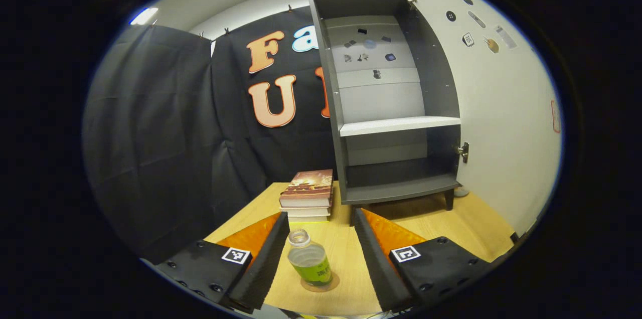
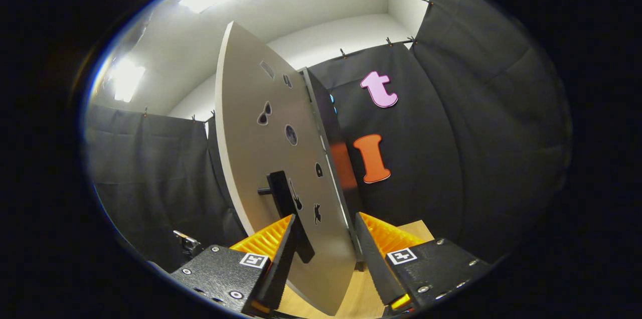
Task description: Open the cabinet door with the right hand, grasp the bottle in the cabinet with the left hand and place it on the coaster, then close the cabinet door with the right hand.
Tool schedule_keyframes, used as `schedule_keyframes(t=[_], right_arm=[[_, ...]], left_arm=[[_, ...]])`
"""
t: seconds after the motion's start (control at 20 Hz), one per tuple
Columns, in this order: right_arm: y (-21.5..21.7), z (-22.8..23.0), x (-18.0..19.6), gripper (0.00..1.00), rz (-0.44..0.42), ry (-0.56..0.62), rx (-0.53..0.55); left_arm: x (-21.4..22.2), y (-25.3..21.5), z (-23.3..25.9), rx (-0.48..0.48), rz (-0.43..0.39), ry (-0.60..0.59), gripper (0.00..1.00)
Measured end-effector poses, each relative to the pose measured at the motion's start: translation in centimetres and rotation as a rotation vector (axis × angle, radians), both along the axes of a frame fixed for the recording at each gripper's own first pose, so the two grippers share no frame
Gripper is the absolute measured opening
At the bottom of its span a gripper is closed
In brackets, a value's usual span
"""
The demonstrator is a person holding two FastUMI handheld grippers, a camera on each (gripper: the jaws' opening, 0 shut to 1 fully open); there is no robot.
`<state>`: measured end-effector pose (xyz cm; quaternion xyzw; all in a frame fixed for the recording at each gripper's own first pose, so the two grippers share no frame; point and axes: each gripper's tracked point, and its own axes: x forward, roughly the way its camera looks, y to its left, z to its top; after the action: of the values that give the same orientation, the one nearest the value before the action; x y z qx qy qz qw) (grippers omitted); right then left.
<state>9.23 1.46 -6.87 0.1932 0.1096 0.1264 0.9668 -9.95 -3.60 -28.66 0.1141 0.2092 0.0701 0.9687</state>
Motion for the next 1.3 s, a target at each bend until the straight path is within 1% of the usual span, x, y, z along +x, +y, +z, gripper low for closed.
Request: schedule_keyframes(t=[0.15,0.25,0.6,0.7,0.8,0.95,1.0,1.05,1.15,1.3], right_arm=[[1.0,-0.6,0.6,0.71,0.058,-0.006,0.002],[0.9,-1.4,0.8,0.71,0.086,0.001,0.002],[2.8,-1.5,0.8,0.71,0.21,0.022,0.135],[3.5,-1.5,0.9,0.71,0.258,0.019,0.15],[4.5,-1.3,1.2,0.71,0.309,0.009,0.141],[6.3,-1.4,1.6,0.71,0.371,0.004,0.125],[6.9,-1.6,1.9,0.71,0.387,-0.001,0.118],[7.4,-1.8,2.1,0.71,0.398,-0.01,0.111],[7.9,-1.4,1.6,0.71,0.413,-0.024,0.094],[8.9,-1.3,1.6,0.72,0.413,-0.022,0.075]], left_arm=[[0.4,-1.0,2.1,0.017,-0.015,-0.028,0.87],[0.8,-1.3,3.3,0.028,-0.016,-0.046,0.87],[1.6,-2.0,4.8,0.055,0.018,-0.075,0.88],[1.7,-1.9,5.3,0.049,0.034,-0.083,0.87],[1.7,-1.6,6.3,0.046,0.056,-0.099,0.87],[1.9,-0.5,8.5,0.084,0.077,-0.138,0.88],[2.1,-0.2,9.3,0.083,0.08,-0.151,0.86],[2.5,0.3,9.8,0.077,0.082,-0.163,0.87],[3.3,1.1,11.0,0.062,0.079,-0.184,0.87],[5.2,2.7,11.8,0.026,0.071,-0.203,0.86]])
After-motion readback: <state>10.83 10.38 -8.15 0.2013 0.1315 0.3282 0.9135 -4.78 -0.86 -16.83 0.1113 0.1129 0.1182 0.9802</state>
